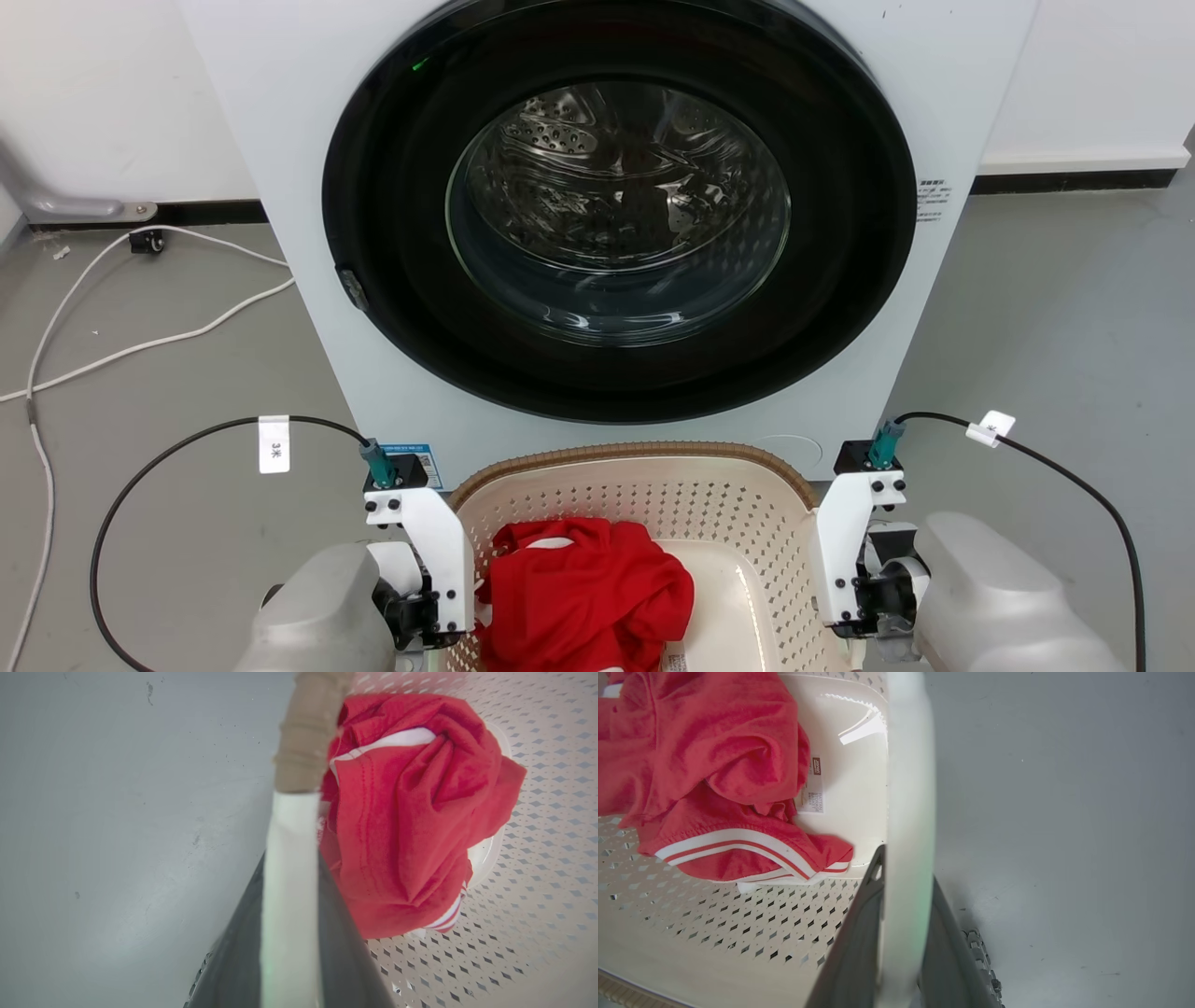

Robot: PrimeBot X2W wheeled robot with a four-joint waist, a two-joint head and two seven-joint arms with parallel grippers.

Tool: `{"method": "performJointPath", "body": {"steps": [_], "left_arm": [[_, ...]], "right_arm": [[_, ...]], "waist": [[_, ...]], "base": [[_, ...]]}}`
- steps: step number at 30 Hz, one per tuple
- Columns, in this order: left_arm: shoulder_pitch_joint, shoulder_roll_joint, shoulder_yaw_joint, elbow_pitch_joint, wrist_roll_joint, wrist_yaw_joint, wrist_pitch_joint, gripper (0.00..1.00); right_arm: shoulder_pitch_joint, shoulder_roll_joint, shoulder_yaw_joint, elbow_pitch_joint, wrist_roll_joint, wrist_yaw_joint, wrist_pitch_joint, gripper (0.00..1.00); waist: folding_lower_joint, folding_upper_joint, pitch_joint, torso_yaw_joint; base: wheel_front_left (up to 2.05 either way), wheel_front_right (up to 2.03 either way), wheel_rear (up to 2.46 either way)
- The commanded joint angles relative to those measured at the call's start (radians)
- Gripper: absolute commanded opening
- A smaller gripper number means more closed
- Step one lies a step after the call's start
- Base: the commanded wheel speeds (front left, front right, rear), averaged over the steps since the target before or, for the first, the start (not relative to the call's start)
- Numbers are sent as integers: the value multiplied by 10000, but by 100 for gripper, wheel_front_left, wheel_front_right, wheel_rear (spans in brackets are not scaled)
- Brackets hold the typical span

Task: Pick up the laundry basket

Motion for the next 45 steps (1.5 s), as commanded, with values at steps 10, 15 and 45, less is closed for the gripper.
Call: {"method": "performJointPath", "body": {"steps": [10,15,45], "left_arm": [[-59,-89,-107,-22,-138,-30,-31,0],[-52,-82,-151,-20,-186,-30,-34,0],[2,-118,-402,-16,-495,-30,-36,0]], "right_arm": [[-1,44,-87,-42,-114,29,14,0],[5,45,-121,-42,-127,29,-11,0],[87,46,-374,-43,-331,29,70,0]], "waist": [[0,0,-4,13],[0,0,4,16],[0,0,11,80]], "base": [[0,0,0],[0,0,0],[0,0,0]]}}
